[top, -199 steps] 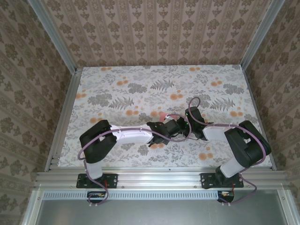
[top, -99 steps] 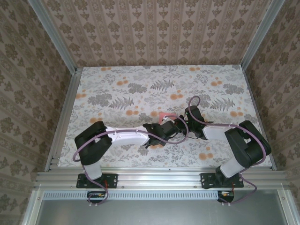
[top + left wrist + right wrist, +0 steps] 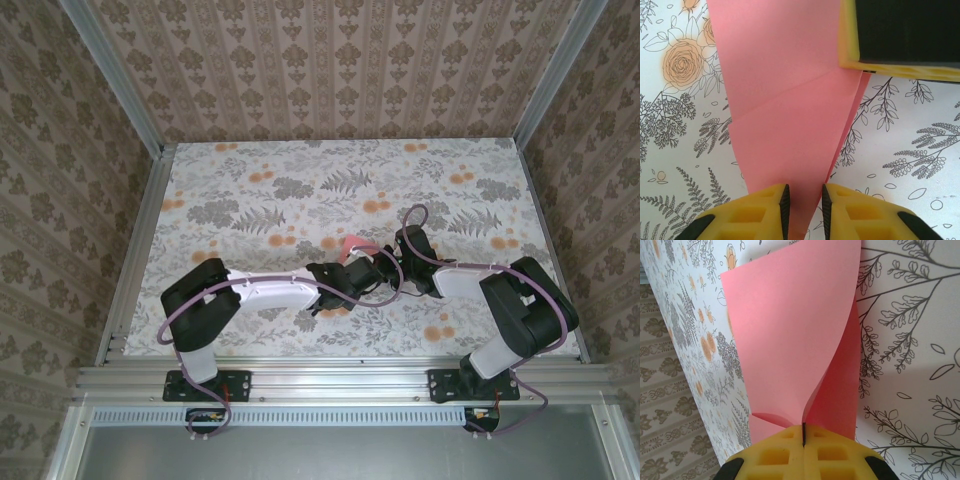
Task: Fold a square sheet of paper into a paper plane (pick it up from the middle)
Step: Fourth fold the wing at the center of the table.
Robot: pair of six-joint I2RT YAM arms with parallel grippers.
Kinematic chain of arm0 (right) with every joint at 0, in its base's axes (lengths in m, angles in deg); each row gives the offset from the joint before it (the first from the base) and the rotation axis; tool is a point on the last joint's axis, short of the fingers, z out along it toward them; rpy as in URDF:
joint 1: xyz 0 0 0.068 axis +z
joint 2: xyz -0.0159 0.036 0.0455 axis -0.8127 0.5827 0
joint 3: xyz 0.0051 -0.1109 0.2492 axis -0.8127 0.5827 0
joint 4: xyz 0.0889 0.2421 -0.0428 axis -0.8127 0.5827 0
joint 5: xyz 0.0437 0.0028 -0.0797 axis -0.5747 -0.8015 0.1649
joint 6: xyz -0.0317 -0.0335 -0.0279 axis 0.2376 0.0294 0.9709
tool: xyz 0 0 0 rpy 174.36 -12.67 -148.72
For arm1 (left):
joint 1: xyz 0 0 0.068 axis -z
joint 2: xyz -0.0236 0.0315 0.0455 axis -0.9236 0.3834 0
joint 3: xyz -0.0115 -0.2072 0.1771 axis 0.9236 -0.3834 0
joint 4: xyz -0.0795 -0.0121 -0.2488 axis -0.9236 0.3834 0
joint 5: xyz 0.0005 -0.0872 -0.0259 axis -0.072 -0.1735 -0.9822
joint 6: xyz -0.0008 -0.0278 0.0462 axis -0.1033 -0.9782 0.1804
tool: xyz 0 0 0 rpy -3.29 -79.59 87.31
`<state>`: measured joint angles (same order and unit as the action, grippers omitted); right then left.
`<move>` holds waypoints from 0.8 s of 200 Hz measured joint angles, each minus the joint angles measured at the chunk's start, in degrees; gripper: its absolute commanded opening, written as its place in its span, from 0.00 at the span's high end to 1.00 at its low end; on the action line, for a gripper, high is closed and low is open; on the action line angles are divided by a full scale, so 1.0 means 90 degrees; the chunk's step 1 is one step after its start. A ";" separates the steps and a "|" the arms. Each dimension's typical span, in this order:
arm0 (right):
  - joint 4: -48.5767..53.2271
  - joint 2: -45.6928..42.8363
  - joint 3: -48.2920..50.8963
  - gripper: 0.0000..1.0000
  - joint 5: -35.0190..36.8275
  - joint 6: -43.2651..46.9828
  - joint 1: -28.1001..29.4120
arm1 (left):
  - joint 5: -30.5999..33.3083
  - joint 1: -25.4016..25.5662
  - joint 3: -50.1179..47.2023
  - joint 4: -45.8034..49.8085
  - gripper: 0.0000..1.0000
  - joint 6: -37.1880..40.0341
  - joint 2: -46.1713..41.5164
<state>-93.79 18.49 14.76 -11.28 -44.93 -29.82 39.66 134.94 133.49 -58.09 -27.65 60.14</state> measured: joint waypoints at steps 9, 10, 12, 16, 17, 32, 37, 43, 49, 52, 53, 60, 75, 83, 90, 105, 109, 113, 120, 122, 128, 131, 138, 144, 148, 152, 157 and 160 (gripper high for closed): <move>0.0000 0.0000 0.0000 0.95 -0.0002 -0.0002 0.0000 | 0.0002 0.0000 0.0000 0.0000 0.64 0.0010 0.0000; 0.0000 0.0000 0.0000 0.95 -0.0002 -0.0002 0.0000 | 0.0002 0.0000 0.0000 -0.0002 0.64 0.0010 0.0000; 0.0000 0.0000 0.0000 0.95 -0.0002 -0.0007 0.0000 | 0.0000 0.0000 0.0000 -0.0002 0.63 0.0007 0.0000; 0.0000 0.0000 0.0000 0.94 -0.0002 -0.0005 0.0000 | 0.0000 0.0000 0.0000 -0.0005 0.63 0.0007 0.0000; 0.0000 0.0000 0.0000 0.94 -0.0002 -0.0007 0.0000 | 0.0000 0.0000 0.0000 -0.0005 0.62 0.0007 0.0000; 0.0002 0.0000 -0.0002 0.95 -0.0010 -0.0005 -0.0002 | -0.0027 -0.0002 -0.0012 -0.0034 0.55 0.0000 -0.0010; 0.0007 0.0000 -0.0005 0.95 -0.0022 0.0005 -0.0002 | -0.0051 -0.0005 -0.0034 -0.0068 0.53 0.0002 -0.0024; 0.0022 -0.0002 -0.0015 0.95 -0.0039 0.0017 0.0000 | -0.0112 -0.0007 -0.0097 -0.0151 0.52 -0.0002 -0.0075; 0.0039 -0.0015 -0.0029 0.94 -0.0056 0.0032 0.0000 | -0.0182 -0.0015 -0.0180 -0.0236 0.49 -0.0005 -0.0143; 0.0049 -0.0024 -0.0036 0.94 -0.0070 0.0029 0.0000 | -0.0231 -0.0015 -0.0228 -0.0287 0.49 -0.0005 -0.0182; 0.0056 -0.0032 -0.0041 0.95 -0.0073 0.0034 0.0000 | -0.0255 -0.0019 -0.0253 -0.0311 0.49 -0.0007 -0.0204; 0.0085 -0.0073 -0.0058 0.94 -0.0100 0.0056 0.0002 | -0.0389 -0.0041 -0.0393 -0.0413 0.47 -0.0007 -0.0342; 0.0185 -0.0223 -0.0102 0.95 -0.0109 0.0131 0.0032 | -0.0673 -0.0087 -0.0753 -0.0600 0.44 -0.0051 -0.0714; 0.0253 -0.0328 -0.0104 0.94 -0.0097 0.0177 0.0080 | -0.0814 -0.0131 -0.0935 -0.0687 0.44 -0.0085 -0.0928; 0.0323 -0.0420 -0.0102 0.95 -0.0075 0.0194 0.0136 | -0.0913 -0.0182 -0.1073 -0.0755 0.44 -0.0131 -0.1100; 0.0359 -0.0610 -0.0049 0.95 0.0012 0.0177 0.0284 | -0.1076 -0.0311 -0.1336 -0.0901 0.43 -0.0248 -0.1479; 0.0362 -0.0651 -0.0029 0.95 0.0027 0.0172 0.0321 | -0.1110 -0.0342 -0.1401 -0.0945 0.43 -0.0287 -0.1581; 0.0362 -0.0702 -0.0005 0.95 0.0058 0.0168 0.0367 | -0.1134 -0.0372 -0.1452 -0.0984 0.43 -0.0321 -0.1659; 0.0389 -0.0767 0.0024 0.95 0.0114 0.0151 0.0449 | -0.1158 -0.0427 -0.1545 -0.1032 0.43 -0.0389 -0.1819; 0.0398 -0.0787 0.0029 0.95 0.0138 0.0146 0.0476 | -0.1168 -0.0440 -0.1569 -0.1039 0.43 -0.0398 -0.1865; 0.0437 -0.0826 0.0032 0.95 0.0197 0.0138 0.0554 | -0.1185 -0.0481 -0.1642 -0.1083 0.43 -0.0444 -0.1979; 0.0464 -0.0840 0.0029 0.95 0.0219 0.0129 0.0605 | -0.1192 -0.0508 -0.1681 -0.1100 0.43 -0.0481 -0.2055; 0.0495 -0.0867 0.0029 0.95 0.0306 0.0121 0.0709 | -0.1205 -0.0551 -0.1753 -0.1129 0.43 -0.0534 -0.2174; 0.0539 -0.0886 0.0027 0.95 0.0386 0.0121 0.0799 | -0.1207 -0.0600 -0.1821 -0.1163 0.44 -0.0578 -0.2290; 0.0576 -0.0891 0.0024 0.95 0.0440 0.0119 0.0850 | -0.1212 -0.0629 -0.1868 -0.1180 0.45 -0.0602 -0.2361; 0.0617 -0.0896 0.0019 0.95 0.0505 0.0117 0.0913 | -0.1212 -0.0648 -0.1902 -0.1185 0.45 -0.0631 -0.2421; 0.0682 -0.0903 0.0012 0.96 0.0583 0.0102 0.0986 | -0.1214 -0.0682 -0.1950 -0.1190 0.46 -0.0653 -0.2499; 0.0704 -0.0903 0.0007 0.96 0.0634 0.0097 0.1030 | -0.1217 -0.0695 -0.1977 -0.1190 0.47 -0.0670 -0.2548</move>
<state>-87.45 10.36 14.83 -5.57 -44.06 -20.56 28.71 128.69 115.70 -68.80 -33.69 37.21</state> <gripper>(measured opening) 0.056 0.548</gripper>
